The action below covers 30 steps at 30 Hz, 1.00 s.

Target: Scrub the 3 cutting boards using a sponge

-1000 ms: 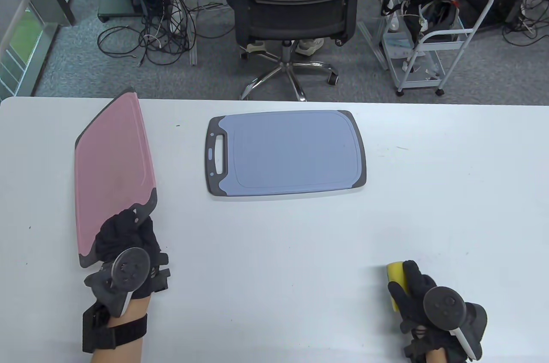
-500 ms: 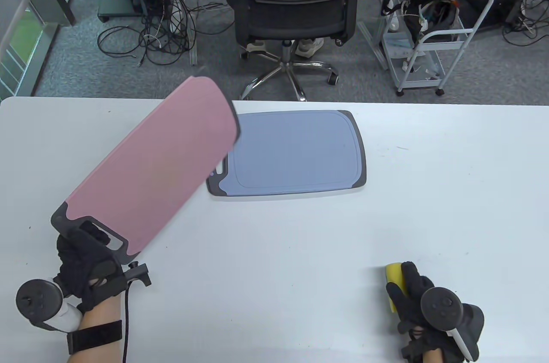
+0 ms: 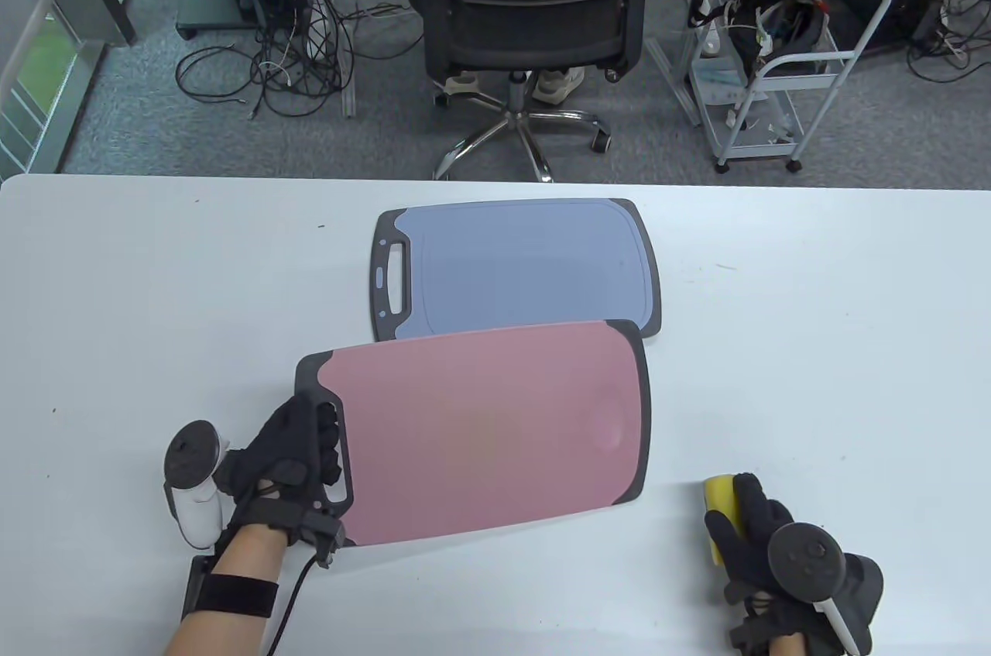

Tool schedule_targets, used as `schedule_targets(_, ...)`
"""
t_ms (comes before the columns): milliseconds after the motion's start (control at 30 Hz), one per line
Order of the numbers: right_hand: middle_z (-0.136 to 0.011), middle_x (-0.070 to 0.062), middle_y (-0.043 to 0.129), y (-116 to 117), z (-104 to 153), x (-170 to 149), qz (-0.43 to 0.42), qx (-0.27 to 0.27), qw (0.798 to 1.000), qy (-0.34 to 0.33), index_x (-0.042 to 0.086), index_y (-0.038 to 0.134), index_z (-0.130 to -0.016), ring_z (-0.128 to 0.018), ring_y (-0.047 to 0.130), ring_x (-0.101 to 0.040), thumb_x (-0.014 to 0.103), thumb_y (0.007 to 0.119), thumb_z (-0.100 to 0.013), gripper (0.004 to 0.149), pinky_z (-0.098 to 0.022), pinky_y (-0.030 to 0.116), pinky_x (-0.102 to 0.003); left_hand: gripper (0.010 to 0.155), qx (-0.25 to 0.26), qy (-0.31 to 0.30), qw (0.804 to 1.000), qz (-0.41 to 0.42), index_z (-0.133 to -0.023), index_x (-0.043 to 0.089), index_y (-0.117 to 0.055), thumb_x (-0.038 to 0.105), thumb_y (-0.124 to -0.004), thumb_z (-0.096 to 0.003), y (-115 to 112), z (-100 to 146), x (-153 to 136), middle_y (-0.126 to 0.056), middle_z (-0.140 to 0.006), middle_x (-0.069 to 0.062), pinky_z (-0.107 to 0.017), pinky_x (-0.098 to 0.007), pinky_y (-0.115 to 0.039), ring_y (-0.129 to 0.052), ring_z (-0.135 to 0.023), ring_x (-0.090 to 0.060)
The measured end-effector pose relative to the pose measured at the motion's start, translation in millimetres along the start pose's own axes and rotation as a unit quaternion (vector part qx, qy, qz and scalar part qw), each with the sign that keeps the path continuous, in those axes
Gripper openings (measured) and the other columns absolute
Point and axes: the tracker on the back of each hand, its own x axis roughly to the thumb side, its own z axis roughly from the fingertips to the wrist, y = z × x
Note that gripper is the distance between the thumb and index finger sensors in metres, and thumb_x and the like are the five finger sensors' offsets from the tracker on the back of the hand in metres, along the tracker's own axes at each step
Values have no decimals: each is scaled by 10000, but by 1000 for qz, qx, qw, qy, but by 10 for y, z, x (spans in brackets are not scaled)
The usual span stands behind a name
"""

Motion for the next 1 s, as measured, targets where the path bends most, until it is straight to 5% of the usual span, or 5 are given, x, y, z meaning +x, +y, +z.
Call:
schedule_targets(100,-822,-103,817,31,-22,12,0,4,1000,2,135,629,-1043,-547,902,-224,558,726,-478,712,-475,785,-454,470,-77,47,996,-22,-940,168,-667,500,-682,-607,-85,-132,-75,-894,-699,14,-364,-338,-987,-997,-417,-29)
schedule_targets(367,-822,-108,818,128,-175,453,46,10,998,-42,129,631,-1043,-544,904,-228,556,733,-478,716,-472,785,-455,475,-65,124,979,-149,-890,126,-720,481,-786,-582,-132,-348,-287,-942,-629,29,-254,-261,-1016,-1059,-339,19)
schedule_targets(533,-834,-107,814,269,-463,1272,85,25,991,-105,132,627,-1046,-550,902,-230,557,734,-482,715,-473,785,-455,489,-63,150,972,-171,-892,143,-736,513,-770,-574,-192,-405,-351,-946,-637,57,-256,-246,-1011,-1062,-341,31)
schedule_targets(833,-860,-107,804,1151,-739,3338,147,59,955,-249,136,628,-1046,-564,903,-237,548,729,-487,701,-481,784,-458,513,-69,147,971,-175,-917,122,-722,507,-739,-579,-218,-389,-334,-940,-655,39,-270,-263,-1002,-1063,-357,9)
schedule_targets(1000,-851,-73,818,1408,-779,3752,223,71,937,-258,158,645,-1037,-550,915,-215,552,725,-489,680,-475,794,-440,506,-71,150,971,-172,-918,127,-717,505,-740,-581,-215,-381,-332,-938,-660,43,-280,-263,-1001,-1064,-362,9)
